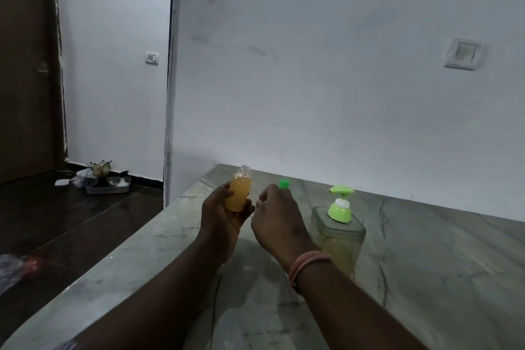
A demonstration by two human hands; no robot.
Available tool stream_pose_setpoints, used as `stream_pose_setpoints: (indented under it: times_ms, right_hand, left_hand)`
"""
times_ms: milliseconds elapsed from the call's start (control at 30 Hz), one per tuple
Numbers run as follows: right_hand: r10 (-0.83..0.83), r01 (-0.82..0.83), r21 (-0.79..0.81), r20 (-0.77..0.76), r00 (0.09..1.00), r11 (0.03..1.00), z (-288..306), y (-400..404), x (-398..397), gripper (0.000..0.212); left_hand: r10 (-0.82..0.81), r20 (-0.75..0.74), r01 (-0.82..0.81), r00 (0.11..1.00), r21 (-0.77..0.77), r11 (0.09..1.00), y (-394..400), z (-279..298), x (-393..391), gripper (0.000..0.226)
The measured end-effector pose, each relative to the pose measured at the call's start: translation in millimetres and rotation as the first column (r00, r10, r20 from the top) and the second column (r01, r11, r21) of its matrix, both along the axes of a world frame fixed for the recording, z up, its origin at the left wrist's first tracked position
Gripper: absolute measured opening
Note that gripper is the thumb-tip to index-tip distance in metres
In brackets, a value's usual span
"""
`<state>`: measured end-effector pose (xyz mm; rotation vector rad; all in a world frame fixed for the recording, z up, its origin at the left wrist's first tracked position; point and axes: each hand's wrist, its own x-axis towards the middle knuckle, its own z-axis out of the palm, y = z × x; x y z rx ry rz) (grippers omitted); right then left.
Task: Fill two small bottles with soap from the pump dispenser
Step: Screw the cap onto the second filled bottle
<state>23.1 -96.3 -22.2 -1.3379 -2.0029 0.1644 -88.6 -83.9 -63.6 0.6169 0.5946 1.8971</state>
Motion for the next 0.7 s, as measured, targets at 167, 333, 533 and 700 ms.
stream_pose_setpoints:
  times_ms: [167,333,533,700]
  right_hand:
    - [0.029,0.013,-0.158,0.261,0.965,0.987,-38.4,21.1,3.4,0.041]
    - [-0.016,0.039,-0.125,0.178,0.984,0.991,-31.1,36.7,-0.2,0.019]
    - [0.063,-0.031,0.123,-0.267,0.961,0.992,27.3,44.1,-13.7,0.036]
    - [0.181,-0.157,0.091,-0.432,0.883,0.983,61.8,48.8,-11.7,0.024]
  left_hand:
    - [-0.008,0.057,0.008,0.998,-0.008,1.000,2.8,-2.1,1.7,0.021]
    - [-0.043,0.094,0.046,0.995,-0.029,0.999,11.1,-1.9,3.6,0.033]
    - [-0.136,0.124,0.139,0.983,-0.022,0.990,16.3,-1.8,0.6,0.051]
    - [-0.214,0.177,0.217,0.961,0.004,0.976,14.5,0.2,-0.8,0.055]
